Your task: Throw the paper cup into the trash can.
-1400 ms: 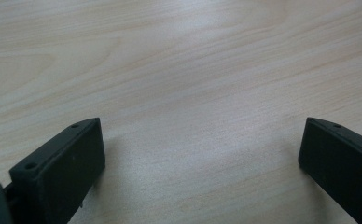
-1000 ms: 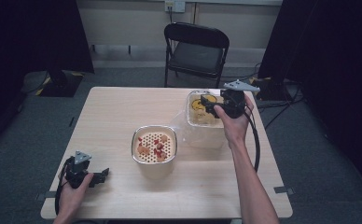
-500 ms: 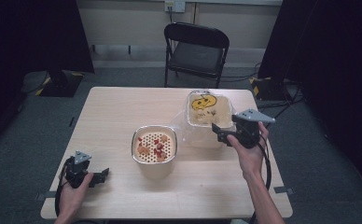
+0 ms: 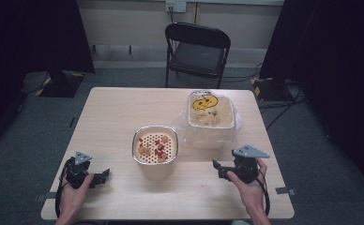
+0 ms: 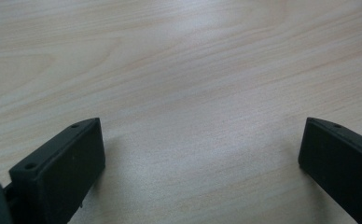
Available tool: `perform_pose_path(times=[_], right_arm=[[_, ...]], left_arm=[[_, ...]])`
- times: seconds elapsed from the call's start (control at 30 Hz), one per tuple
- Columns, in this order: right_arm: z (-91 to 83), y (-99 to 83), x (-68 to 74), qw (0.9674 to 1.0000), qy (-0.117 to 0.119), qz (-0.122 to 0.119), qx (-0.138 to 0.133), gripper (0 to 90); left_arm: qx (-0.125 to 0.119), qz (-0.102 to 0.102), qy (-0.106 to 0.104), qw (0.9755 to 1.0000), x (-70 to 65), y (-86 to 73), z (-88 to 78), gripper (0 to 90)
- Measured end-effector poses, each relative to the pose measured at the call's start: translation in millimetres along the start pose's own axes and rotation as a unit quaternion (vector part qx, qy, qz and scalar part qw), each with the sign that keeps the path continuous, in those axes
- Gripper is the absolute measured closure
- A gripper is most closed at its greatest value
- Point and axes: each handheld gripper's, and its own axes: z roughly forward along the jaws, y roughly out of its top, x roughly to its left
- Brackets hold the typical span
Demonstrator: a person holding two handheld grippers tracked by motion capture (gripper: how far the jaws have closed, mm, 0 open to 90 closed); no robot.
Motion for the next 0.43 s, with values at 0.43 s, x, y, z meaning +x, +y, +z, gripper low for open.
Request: perform_pose_path(times=[0.43], right_arm=[[35.4,-54.2,-3.3,0.9965,-0.027,-0.012,0.078,13.3]], left_arm=[[0.000,0.001,0.001,1.0000,0.0,0.0,-0.1,0.0]])
